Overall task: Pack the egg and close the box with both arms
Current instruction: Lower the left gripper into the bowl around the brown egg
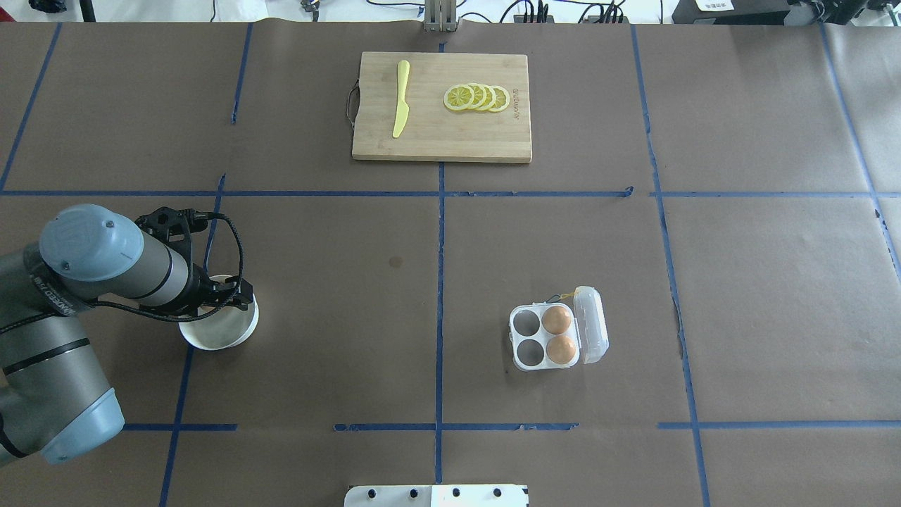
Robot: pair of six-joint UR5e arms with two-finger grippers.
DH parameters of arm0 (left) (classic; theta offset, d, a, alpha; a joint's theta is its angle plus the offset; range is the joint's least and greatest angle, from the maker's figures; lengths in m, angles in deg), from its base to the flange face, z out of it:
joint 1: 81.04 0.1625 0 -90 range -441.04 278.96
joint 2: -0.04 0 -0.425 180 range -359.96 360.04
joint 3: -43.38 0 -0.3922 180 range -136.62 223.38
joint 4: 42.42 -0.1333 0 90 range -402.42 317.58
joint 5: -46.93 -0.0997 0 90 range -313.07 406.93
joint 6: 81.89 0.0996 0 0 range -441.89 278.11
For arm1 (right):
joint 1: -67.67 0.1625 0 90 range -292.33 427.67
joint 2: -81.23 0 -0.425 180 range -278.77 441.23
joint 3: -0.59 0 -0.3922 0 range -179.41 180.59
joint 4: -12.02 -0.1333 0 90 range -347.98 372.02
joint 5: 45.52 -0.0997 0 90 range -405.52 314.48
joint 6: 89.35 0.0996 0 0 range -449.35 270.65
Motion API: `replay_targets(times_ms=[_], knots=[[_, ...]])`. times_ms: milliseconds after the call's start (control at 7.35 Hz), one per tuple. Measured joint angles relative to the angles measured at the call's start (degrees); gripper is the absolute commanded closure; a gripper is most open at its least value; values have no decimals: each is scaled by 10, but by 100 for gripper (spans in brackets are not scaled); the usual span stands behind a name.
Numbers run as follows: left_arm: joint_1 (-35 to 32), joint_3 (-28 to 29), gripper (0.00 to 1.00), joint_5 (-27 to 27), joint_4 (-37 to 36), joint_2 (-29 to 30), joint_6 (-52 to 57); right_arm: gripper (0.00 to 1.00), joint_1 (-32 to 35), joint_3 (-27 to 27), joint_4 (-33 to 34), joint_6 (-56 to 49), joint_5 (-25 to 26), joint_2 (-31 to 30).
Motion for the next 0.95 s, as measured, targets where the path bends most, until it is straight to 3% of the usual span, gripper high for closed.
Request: replay_targets(times_ms=[544, 953], knots=[[0, 4, 17, 0, 0, 2, 0, 0, 0, -2, 0, 1, 0, 0], [0, 10, 23, 0, 0, 5, 0, 0, 0, -3, 0, 1, -1, 2]])
